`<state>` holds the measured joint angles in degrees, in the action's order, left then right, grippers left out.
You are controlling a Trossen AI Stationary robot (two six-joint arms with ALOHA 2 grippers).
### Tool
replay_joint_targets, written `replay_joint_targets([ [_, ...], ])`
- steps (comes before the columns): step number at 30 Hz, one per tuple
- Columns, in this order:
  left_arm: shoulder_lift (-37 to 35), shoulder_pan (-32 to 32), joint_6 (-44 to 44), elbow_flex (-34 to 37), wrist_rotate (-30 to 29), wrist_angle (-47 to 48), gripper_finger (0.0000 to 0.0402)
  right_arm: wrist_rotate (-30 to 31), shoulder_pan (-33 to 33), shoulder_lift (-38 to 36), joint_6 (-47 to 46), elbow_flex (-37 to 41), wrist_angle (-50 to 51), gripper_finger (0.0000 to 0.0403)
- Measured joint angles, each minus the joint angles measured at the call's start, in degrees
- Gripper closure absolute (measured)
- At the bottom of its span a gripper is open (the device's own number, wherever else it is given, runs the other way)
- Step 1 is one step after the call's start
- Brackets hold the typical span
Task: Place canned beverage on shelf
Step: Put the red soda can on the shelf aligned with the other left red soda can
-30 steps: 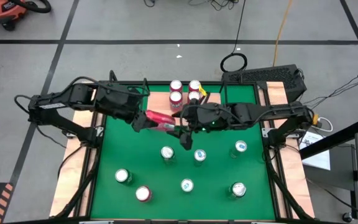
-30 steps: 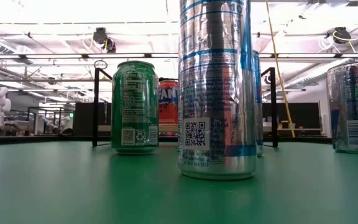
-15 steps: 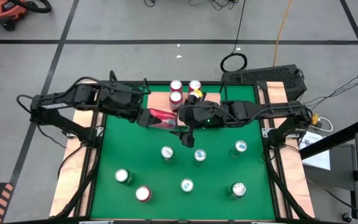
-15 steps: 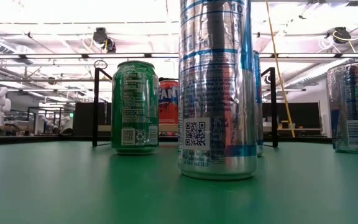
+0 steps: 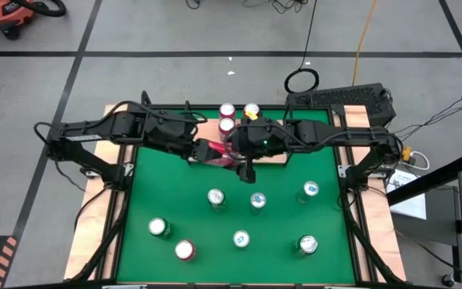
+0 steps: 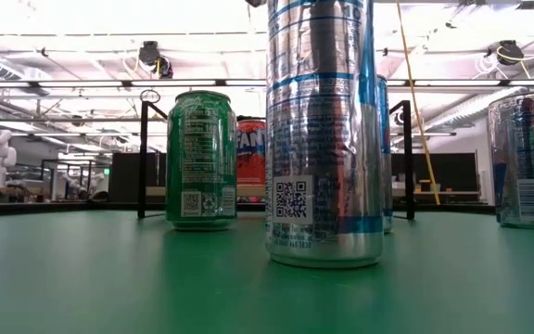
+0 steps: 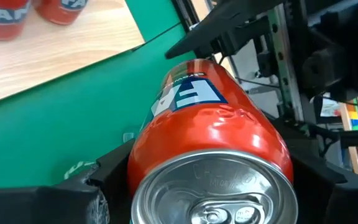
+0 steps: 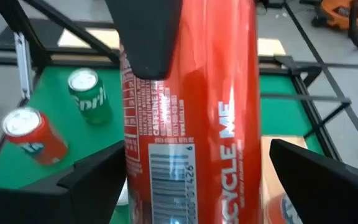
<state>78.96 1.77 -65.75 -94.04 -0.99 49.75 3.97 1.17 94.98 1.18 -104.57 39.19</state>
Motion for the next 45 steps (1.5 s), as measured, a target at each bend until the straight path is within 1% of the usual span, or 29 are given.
replay_joint_targets([
  [4, 0.96, 0.06, 0.03, 0.04, -0.02, -1.25, 0.0111, -2.58, -0.79, 0.00, 0.10, 0.00, 2.59, 0.0026],
  [10, 1.60, 0.08, 0.06, 0.04, 0.10, -1.81, 0.0109, -4.41, -0.87, 0.00, -0.57, 0.00, 4.06, 0.0028],
  [13, 1.59, 0.08, 0.08, 0.04, 0.30, -2.09, 0.0109, -5.77, -1.10, 0.00, -0.95, 0.00, 4.77, 0.0046],
  [19, 1.57, 0.06, 0.52, 0.04, 0.08, -2.29, 0.0108, -5.93, -1.24, 0.00, -0.90, 0.00, 5.27, 0.0113],
  [24, 1.57, 0.01, 1.35, 0.04, 0.43, -2.39, 0.0107, -5.74, -1.22, 0.00, -2.82, 0.00, 5.17, 0.0116],
  [27, 1.55, 0.01, 3.40, 0.04, 0.39, -2.90, 0.0097, -6.41, -1.15, -0.01, -4.98, 0.00, 4.75, 0.0109],
  [29, 1.35, 0.01, 6.35, 0.04, 0.68, -3.39, 0.0082, -8.17, -1.22, -0.02, -7.27, 0.00, 4.15, 0.0106],
  [34, -0.43, 0.13, 14.55, 0.01, 1.86, -5.55, 0.0036, -15.28, -1.58, -0.22, -12.98, -0.04, 1.25, 0.0109],
  [37, -1.67, 0.08, 20.14, -0.02, 1.68, -6.11, 0.0016, -18.78, -1.76, 0.12, -16.72, 0.00, -0.11, 0.0109],
  [40, -3.50, 0.08, 26.96, -0.04, 1.57, -7.24, 0.0010, -23.57, -2.32, 0.13, -20.70, 0.07, -2.23, 0.0109],
  [45, -6.73, 0.10, 41.02, -0.06, 3.76, -9.75, 0.0009, -32.13, -3.87, 0.09, -27.72, 0.07, -5.42, 0.0109],
])
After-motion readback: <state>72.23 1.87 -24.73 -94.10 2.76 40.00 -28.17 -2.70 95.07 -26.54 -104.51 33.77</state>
